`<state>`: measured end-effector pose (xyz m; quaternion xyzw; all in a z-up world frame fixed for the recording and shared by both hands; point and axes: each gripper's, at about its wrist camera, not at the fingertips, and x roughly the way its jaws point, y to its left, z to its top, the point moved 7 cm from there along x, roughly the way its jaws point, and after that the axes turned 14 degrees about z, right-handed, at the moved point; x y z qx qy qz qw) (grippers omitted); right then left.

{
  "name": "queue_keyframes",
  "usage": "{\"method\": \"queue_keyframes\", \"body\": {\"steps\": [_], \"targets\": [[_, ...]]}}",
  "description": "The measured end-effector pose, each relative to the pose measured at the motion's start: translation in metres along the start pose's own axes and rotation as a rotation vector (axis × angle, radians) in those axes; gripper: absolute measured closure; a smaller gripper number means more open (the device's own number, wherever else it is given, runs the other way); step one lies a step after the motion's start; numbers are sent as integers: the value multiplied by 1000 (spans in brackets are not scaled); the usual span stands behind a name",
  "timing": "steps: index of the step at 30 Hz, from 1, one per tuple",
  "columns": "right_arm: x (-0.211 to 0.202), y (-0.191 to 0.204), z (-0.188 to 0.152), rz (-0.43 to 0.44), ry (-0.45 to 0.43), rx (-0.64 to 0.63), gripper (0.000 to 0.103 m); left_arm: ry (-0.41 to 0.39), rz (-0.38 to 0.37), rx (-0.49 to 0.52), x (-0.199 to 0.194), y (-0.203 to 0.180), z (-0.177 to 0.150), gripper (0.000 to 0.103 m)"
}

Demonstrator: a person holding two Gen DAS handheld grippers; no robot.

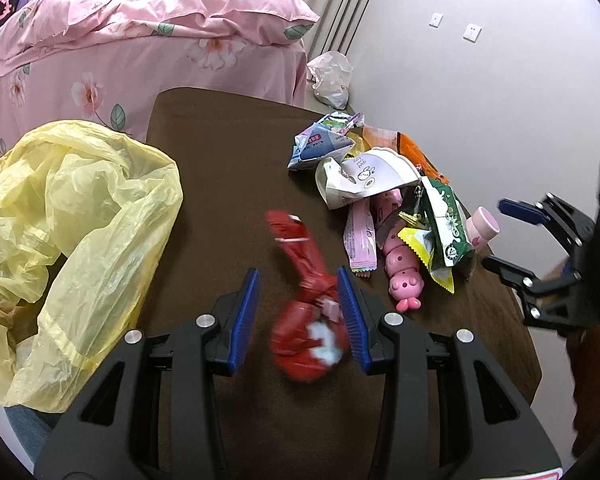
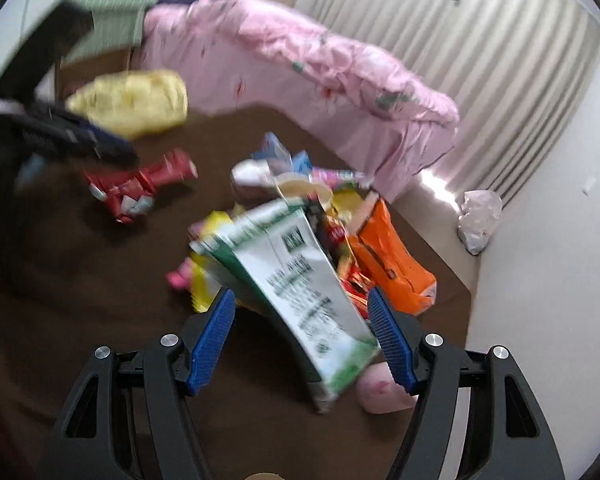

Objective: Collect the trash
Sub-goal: 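Grasp the red wrapper with the left tool while the right tool grasps the milk carton, then carry both items to the yellow bag and open both tools to drop them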

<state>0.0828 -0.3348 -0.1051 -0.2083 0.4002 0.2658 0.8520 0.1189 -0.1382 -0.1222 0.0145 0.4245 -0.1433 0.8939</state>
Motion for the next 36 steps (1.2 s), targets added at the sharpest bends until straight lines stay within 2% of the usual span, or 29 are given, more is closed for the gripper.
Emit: {"method": "queue_keyframes", "body": {"steps": [5, 11, 15, 17, 20, 25, 29, 33, 36], "targets": [[29, -21, 17, 108, 59, -38, 38, 14, 5, 8, 6, -1, -1, 65], [63, -23, 31, 172, 100, -17, 38, 20, 16, 4, 8, 3, -2, 65], [60, -18, 38, 196, 52, 19, 39, 32, 12, -8, 11, 7, -4, 65], [51, -22, 41, 192, 22, 85, 39, 40, 9, -15, 13, 8, -5, 65], [24, -23, 49, 217, -68, 200, 40, 53, -2, -22, 15, 8, -8, 65], [-24, -21, 51, 97, -204, 298, 40, 59, -30, 7, 14, -2, -11, 64], [-47, -31, 40, 74, -286, 410, 40, 59, -35, 25, 13, -11, -11, 64], [-55, -35, 26, 15, -304, 446, 40, 93, 9, 0, 26, -12, -4, 64], [-57, -35, 18, 9, -327, 469, 40, 124, 35, 7, 39, -16, -3, 63]]}}
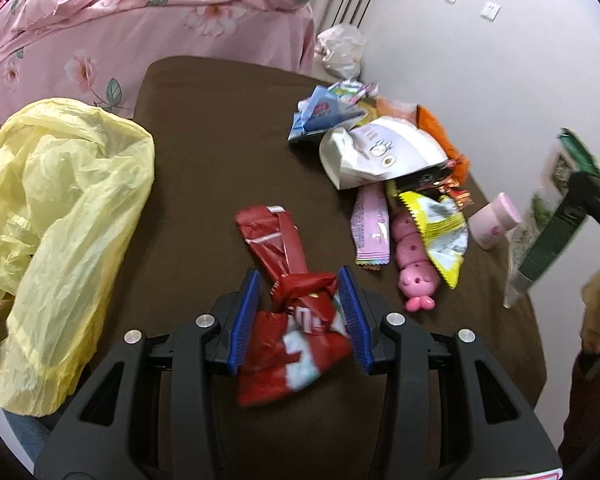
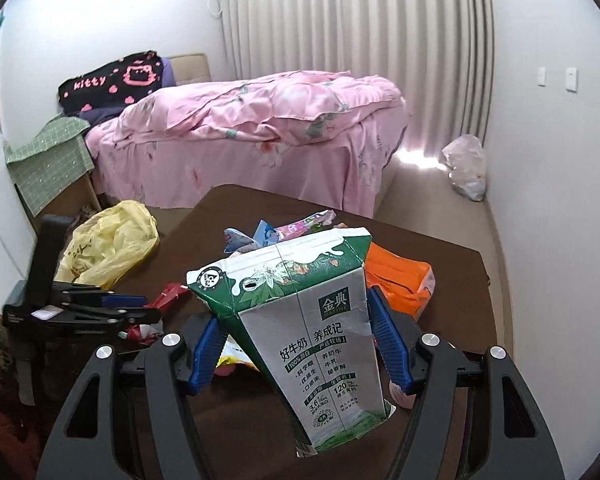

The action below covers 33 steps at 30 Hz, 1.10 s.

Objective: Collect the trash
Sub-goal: 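Carry both items to the yellow bag and open both tools to drop them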

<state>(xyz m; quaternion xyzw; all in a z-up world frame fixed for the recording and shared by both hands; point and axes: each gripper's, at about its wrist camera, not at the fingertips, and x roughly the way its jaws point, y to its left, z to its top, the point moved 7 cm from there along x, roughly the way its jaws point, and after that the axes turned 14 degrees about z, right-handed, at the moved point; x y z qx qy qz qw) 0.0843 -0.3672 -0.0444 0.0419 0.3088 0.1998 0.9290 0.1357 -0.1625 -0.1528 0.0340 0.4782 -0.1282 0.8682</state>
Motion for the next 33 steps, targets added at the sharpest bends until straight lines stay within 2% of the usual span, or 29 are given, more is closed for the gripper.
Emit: {"method": "queue_keyframes", "body": {"steps": [3, 5, 11, 15, 17, 20, 24, 27, 29, 31, 32, 33], "targets": [[-2, -1, -3, -13, -17, 9, 40, -1, -18, 15, 2, -7, -3, 72], [-3, 0, -3, -11, -22, 8, 40, -18, -11, 30, -1, -8, -4, 72], [-12, 10, 5, -25, -54, -19, 40, -90, -60, -4, -28, 4, -2, 73], [-17, 22, 21, 0, -106, -24, 40, -185, -64, -48, -61, 24, 10, 73], [-17, 32, 33, 10, -133, -33, 40, -251, -34, -75, -80, 43, 20, 73], [-13, 56, 57, 56, -183, -66, 40, -361, 72, -171, -111, 100, 35, 72], [12, 106, 91, 155, -224, -150, 40, -406, 165, -298, -122, 171, 33, 72], [41, 146, 114, 268, -236, -180, 40, -380, 189, -403, -102, 212, 19, 72], [61, 168, 128, 337, -247, -180, 40, -347, 151, -461, -80, 222, 13, 72], [86, 193, 142, 418, -253, -161, 40, -284, 106, -474, -54, 222, 10, 72], [98, 203, 146, 453, -244, -150, 40, -250, 120, -464, -43, 221, 8, 72], [116, 216, 150, 499, -225, -129, 40, -209, 169, -446, -33, 221, 4, 72]]}}
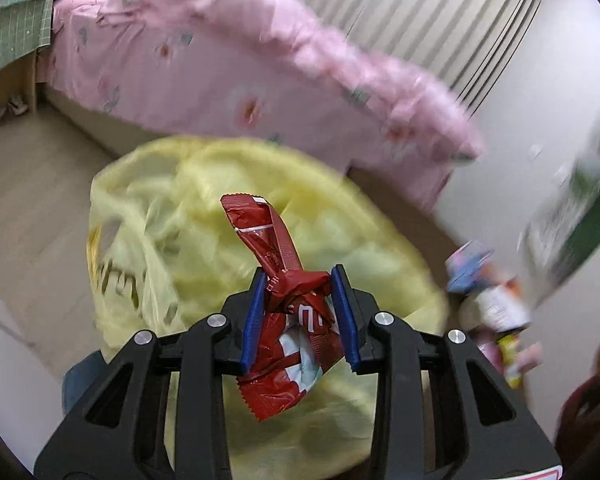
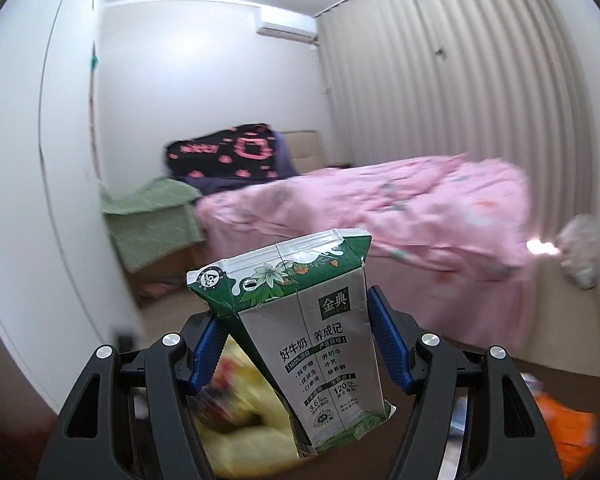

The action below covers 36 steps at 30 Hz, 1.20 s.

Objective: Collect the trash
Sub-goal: 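Carry both items to the yellow bag and open both tools to drop them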

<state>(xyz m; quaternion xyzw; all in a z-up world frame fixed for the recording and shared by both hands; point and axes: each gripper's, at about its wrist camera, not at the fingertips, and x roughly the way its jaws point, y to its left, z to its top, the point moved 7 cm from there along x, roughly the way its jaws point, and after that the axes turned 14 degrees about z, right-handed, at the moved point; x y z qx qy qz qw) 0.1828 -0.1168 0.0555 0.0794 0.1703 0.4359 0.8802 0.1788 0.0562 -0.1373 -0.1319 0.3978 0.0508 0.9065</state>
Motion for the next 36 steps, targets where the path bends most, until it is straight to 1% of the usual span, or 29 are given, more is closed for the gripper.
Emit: {"method": "queue_keyframes", "body": {"steps": [2, 3, 5, 7, 8, 9, 11, 12, 13, 15, 16, 19, 23, 24, 25, 26, 27, 29, 30, 32, 33, 36], "targets": [[29, 3, -5, 82, 13, 59, 40, 22, 101, 32, 9, 7, -9, 72], [50, 5, -10, 137, 29, 99, 40, 36, 141, 25, 12, 16, -14, 72], [81, 8, -24, 200, 66, 154, 40, 52, 143, 1, 11, 28, -23, 72], [113, 5, -44, 270, 125, 214, 40, 46, 158, -5, 9, 35, -28, 72], [126, 3, -55, 296, 162, 237, 40, 43, 159, -8, 9, 38, -30, 72], [140, -2, -71, 302, 217, 252, 40, 39, 155, -17, 9, 40, -31, 72], [154, -13, -91, 260, 297, 237, 40, 26, 151, -37, 5, 47, -29, 72], [157, -20, -102, 222, 335, 213, 40, 14, 144, -50, 2, 48, -26, 72], [155, -27, -108, 191, 356, 196, 40, 5, 130, -63, -1, 50, -24, 72], [151, -40, -114, 152, 370, 192, 40, -10, 98, -83, -6, 50, -20, 72], [148, -45, -115, 147, 369, 199, 40, -12, 82, -86, -8, 48, -18, 72], [139, -51, -119, 151, 356, 223, 40, -12, 36, -86, -10, 36, -9, 72], [136, -52, -124, 166, 342, 254, 40, -42, 16, -101, -23, 30, 2, 72], [130, -49, -126, 168, 345, 278, 40, -41, 7, -112, -24, 32, 6, 67], [132, -52, -126, 168, 350, 299, 40, -42, -9, -125, -26, 34, 8, 57], [130, -53, -128, 161, 354, 320, 40, -49, -18, -141, -30, 36, 10, 52], [128, -53, -128, 142, 356, 320, 40, -56, -14, -146, -31, 38, 14, 45], [121, -52, -125, 86, 337, 281, 40, -73, 3, -151, -38, 39, 21, 43], [114, -49, -121, 73, 314, 247, 40, -85, 13, -155, -43, 40, 24, 42], [104, -46, -117, 68, 303, 218, 40, -122, 25, -165, -54, 41, 30, 38], [97, -44, -116, 71, 315, 211, 40, -135, 25, -166, -57, 40, 32, 36], [82, -42, -117, 75, 353, 176, 40, -174, 12, -172, -69, 36, 37, 35]]}}
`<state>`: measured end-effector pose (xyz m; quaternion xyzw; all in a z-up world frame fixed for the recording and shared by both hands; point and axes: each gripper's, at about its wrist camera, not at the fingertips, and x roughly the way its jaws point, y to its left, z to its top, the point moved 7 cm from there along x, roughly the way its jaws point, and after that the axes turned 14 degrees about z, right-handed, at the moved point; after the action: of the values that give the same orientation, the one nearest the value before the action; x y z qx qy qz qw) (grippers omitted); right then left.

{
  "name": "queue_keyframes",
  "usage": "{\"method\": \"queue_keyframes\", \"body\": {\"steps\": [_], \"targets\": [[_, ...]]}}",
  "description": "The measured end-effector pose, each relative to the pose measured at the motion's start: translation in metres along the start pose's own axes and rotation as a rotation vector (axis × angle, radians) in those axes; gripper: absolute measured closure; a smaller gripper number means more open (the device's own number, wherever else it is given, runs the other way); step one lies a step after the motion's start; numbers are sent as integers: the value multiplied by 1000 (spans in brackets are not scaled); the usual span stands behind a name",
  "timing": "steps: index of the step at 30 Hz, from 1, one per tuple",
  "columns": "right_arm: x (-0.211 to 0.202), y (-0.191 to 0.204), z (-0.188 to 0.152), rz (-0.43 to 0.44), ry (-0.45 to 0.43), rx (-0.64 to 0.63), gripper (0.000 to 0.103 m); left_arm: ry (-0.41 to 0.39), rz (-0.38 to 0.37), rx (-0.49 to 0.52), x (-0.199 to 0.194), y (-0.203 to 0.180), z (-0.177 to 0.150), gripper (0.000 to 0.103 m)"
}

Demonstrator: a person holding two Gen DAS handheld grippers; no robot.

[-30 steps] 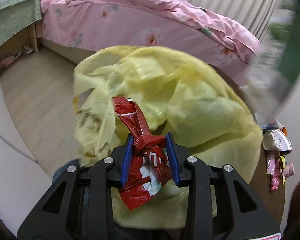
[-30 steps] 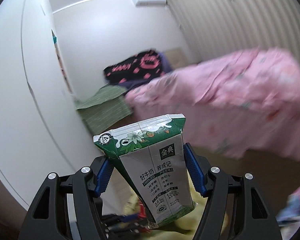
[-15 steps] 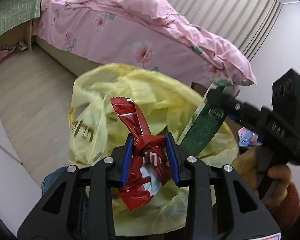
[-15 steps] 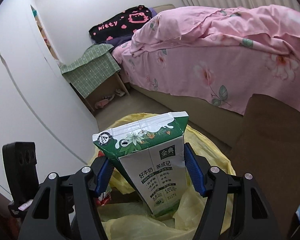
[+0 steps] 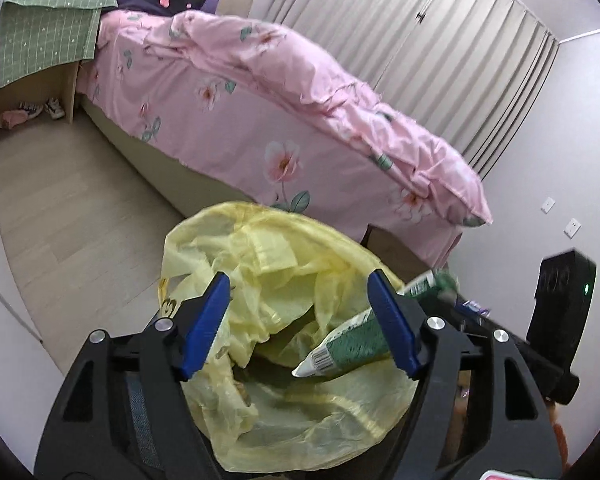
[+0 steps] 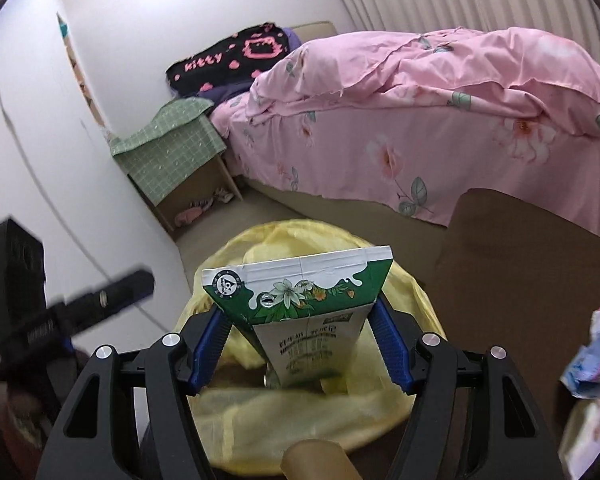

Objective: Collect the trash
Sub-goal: 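Carry both items to the yellow bag and open both tools to drop them, then grasp the blue-white wrapper with the left tool while the right tool grasps the orange bag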

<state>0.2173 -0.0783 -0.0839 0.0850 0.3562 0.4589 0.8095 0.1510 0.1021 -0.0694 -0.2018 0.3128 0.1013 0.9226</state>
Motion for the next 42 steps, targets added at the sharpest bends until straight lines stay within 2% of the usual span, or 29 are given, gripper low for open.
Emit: {"method": "queue_keyframes", "body": {"steps": [3, 6, 11, 14, 17, 20, 22, 25, 30, 34, 35, 41, 42], "targets": [[-11, 3, -2, -20, 12, -47, 40, -36, -37, -9, -11, -6, 5, 34], [-8, 3, 3, -11, 30, -34, 40, -49, -81, -14, -18, -13, 8, 31], [22, 10, 10, 9, 65, -43, 40, -74, -64, -16, -33, -10, 15, 31], [47, 13, -2, 23, 139, -71, 40, -108, -32, -6, -44, -8, 23, 31], [52, 13, -16, -28, 190, -144, 40, -118, -12, 15, -47, -7, 25, 31], [61, 1, -42, -91, 393, -93, 40, -103, 4, 14, -41, -4, 20, 31], [60, -2, -53, -89, 447, -63, 40, -73, -6, 2, -34, -4, 14, 31], [45, 4, -52, -86, 386, -105, 40, -55, -5, 18, -28, -5, 7, 31], [-2, 20, -37, -28, 151, -169, 40, -42, -11, 16, -24, -5, 2, 31], [-37, 18, -43, -65, 116, -172, 40, -36, -26, 29, -24, -9, -1, 31], [-43, 17, -46, -83, 111, -172, 40, -32, -31, 36, -23, -12, -3, 31], [-122, -12, -73, -339, 21, -152, 40, 32, -99, 148, -9, -54, -31, 31], [-132, -16, -78, -351, 11, -134, 40, 43, -108, 164, -7, -60, -36, 31]]}}
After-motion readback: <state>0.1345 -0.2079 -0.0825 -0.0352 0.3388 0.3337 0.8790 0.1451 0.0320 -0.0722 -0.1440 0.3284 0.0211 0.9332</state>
